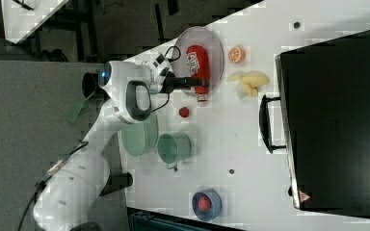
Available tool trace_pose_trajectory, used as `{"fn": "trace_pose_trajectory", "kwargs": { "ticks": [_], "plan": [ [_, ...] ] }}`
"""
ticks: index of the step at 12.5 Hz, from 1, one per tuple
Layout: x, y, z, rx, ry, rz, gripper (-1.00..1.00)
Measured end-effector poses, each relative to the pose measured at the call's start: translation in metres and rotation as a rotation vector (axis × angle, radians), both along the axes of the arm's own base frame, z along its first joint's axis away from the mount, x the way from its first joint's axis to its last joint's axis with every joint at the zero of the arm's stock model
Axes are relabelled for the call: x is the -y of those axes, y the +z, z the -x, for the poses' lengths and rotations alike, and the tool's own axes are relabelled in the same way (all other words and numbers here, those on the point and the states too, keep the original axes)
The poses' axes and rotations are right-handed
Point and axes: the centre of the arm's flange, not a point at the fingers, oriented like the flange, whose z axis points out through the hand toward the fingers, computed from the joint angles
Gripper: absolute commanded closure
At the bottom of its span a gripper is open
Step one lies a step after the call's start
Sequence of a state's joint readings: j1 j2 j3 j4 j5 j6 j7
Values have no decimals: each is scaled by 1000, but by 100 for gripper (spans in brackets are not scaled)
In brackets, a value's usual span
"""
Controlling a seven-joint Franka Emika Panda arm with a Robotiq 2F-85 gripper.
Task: Pick ketchup from plate and place it on table.
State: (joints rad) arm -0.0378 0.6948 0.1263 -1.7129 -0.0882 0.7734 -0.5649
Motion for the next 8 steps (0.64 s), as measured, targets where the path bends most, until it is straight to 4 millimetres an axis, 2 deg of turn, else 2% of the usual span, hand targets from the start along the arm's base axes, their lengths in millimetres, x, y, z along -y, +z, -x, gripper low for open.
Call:
{"fn": "trace_pose_trajectory", "kwargs": {
  "ticks": [3,6,7,8],
  "plan": [
    [-1,-26,-11,35,19,8,-100],
    [-1,-39,-18,77,35,13,-100],
    [-2,-40,-20,105,35,8,-92],
    [-4,-42,-22,127,35,4,-68]
  ]
}}
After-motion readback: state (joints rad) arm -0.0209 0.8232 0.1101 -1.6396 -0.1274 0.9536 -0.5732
